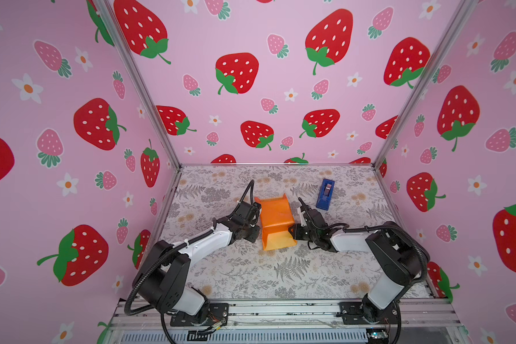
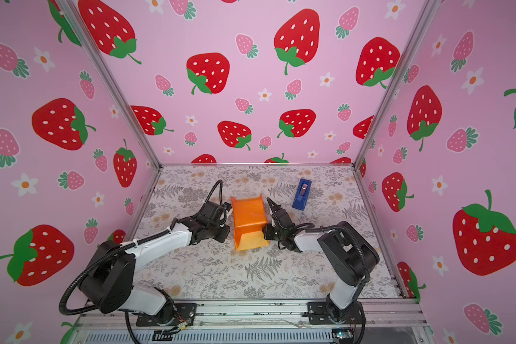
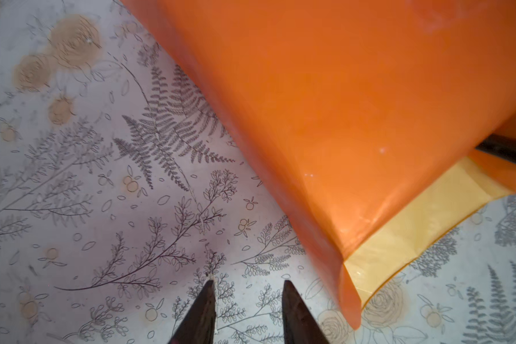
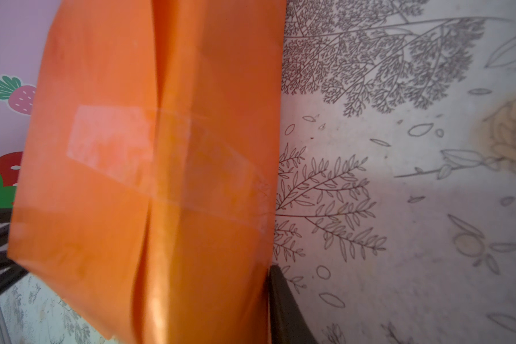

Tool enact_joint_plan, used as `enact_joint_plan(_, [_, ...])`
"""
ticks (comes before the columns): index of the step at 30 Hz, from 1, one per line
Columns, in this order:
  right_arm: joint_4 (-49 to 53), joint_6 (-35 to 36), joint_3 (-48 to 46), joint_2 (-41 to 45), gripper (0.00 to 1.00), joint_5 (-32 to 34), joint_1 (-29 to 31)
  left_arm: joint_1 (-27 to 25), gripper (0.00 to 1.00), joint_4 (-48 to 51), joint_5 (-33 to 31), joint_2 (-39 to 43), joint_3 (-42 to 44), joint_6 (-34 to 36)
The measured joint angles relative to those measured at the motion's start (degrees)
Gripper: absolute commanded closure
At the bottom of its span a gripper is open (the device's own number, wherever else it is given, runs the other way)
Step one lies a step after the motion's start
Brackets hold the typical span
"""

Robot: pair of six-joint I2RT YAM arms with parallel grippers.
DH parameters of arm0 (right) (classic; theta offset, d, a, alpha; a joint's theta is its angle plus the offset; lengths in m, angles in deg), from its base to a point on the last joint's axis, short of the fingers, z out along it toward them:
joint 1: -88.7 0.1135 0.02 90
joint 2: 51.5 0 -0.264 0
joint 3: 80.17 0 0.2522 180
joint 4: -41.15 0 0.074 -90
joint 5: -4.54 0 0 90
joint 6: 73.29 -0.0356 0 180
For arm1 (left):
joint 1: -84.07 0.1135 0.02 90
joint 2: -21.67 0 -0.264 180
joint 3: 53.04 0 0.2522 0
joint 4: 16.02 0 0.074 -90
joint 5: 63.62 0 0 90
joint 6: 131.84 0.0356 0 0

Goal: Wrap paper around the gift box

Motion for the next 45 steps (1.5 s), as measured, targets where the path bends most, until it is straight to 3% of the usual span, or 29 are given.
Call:
enact_joint_plan(23, [0.0,-0.13,0.04,0.0,0.79,-0.2,0.0,-1.07,0.6,-9.6,6.19,-3.21,4.59,-3.76])
enact_joint_plan(35, [0.0,-0.22,0.22,0.0,0.79,-0.46,0.0,-1.07,0.59,-16.85,7.76,-4.07,5.6,-9.01])
enact_joint_plan(45, [0.35,-0.46,0.22,0.07,0.71,-0.87,0.0,-1.07,0.58,-21.49,7.76,-5.01,8.28,-14.88])
